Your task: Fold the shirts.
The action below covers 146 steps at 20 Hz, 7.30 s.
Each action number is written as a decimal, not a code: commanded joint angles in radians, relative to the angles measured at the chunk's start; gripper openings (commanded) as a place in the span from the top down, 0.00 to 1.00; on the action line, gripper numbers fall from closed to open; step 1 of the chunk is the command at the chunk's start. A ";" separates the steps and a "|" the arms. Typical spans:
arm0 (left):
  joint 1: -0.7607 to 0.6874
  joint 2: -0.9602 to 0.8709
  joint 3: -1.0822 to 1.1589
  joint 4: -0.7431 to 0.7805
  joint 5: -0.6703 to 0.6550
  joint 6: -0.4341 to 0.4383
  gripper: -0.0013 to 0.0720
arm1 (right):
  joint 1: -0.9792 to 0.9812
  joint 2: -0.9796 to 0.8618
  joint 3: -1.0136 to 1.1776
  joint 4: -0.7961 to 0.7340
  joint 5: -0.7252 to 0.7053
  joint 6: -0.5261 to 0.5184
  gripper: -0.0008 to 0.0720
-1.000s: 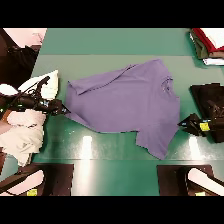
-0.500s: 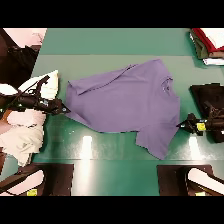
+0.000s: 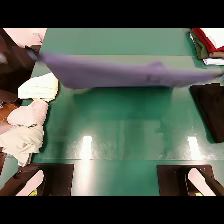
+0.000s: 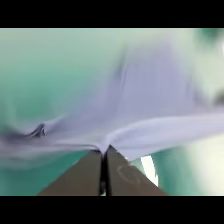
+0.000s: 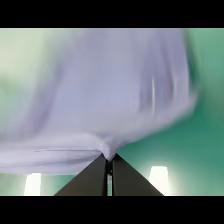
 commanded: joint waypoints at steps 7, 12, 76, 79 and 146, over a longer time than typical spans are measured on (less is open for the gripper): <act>0.001 0.079 0.813 -0.003 0.112 -0.028 0.95 | -0.001 0.117 0.834 -0.129 -0.145 0.041 0.97; 0.001 0.079 0.849 -0.073 -0.002 -0.072 0.95 | -0.001 0.175 0.923 -0.319 -0.050 0.113 0.97; 0.047 -0.217 -0.820 0.181 -0.211 0.088 0.17 | 0.212 -0.235 0.080 -0.409 0.316 0.059 0.57; 0.043 -0.217 -0.867 0.094 -0.165 0.093 0.17 | 0.242 -0.235 0.080 -0.409 0.316 0.059 0.57; 0.043 -0.106 -0.646 0.050 -0.042 0.007 0.95 | 0.440 -0.081 -0.198 -0.646 0.121 0.191 0.97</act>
